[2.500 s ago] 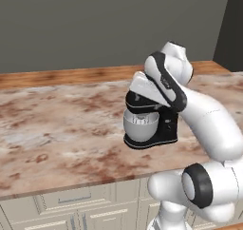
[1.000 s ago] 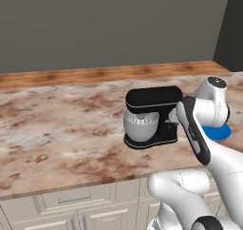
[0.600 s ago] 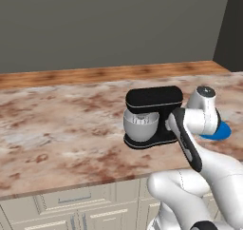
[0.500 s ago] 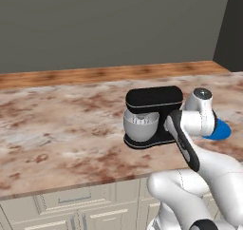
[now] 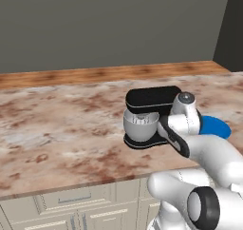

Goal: Add butter and sugar cubes to the stand mixer bowl and then turn on the stand mixer to begin making frosting.

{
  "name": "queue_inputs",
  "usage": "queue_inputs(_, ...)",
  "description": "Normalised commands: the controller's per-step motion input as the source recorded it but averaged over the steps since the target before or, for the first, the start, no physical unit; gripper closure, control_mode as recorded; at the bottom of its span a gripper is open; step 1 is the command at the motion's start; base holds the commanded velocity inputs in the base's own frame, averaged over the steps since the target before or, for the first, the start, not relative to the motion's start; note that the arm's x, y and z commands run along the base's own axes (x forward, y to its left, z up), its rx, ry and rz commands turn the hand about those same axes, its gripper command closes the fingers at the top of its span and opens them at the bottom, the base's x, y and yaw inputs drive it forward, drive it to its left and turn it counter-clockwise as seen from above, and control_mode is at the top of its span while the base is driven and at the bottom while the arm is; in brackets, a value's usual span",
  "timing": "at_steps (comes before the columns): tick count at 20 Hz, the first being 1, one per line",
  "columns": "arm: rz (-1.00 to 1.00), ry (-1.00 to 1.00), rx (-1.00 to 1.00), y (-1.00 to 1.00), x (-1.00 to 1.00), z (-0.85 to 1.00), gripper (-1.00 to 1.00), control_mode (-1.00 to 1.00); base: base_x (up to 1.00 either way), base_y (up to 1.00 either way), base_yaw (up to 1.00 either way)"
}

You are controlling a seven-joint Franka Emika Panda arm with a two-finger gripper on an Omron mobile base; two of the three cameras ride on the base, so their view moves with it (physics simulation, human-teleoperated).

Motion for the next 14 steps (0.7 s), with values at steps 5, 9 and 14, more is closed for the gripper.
queue_inputs(5,0.0,0.05,-0.1,-0.12,0.36,-0.2,-1.0,-1.0,0.0,0.0,0.0)
queue_inputs(9,0.0,0.05,-0.09,-0.11,0.25,-0.26,-1.0,-1.0,0.0,0.0,0.0)
queue_inputs(14,0.0,0.01,-0.08,-0.01,0.0,-0.3,-1.0,-1.0,0.0,0.0,0.0)
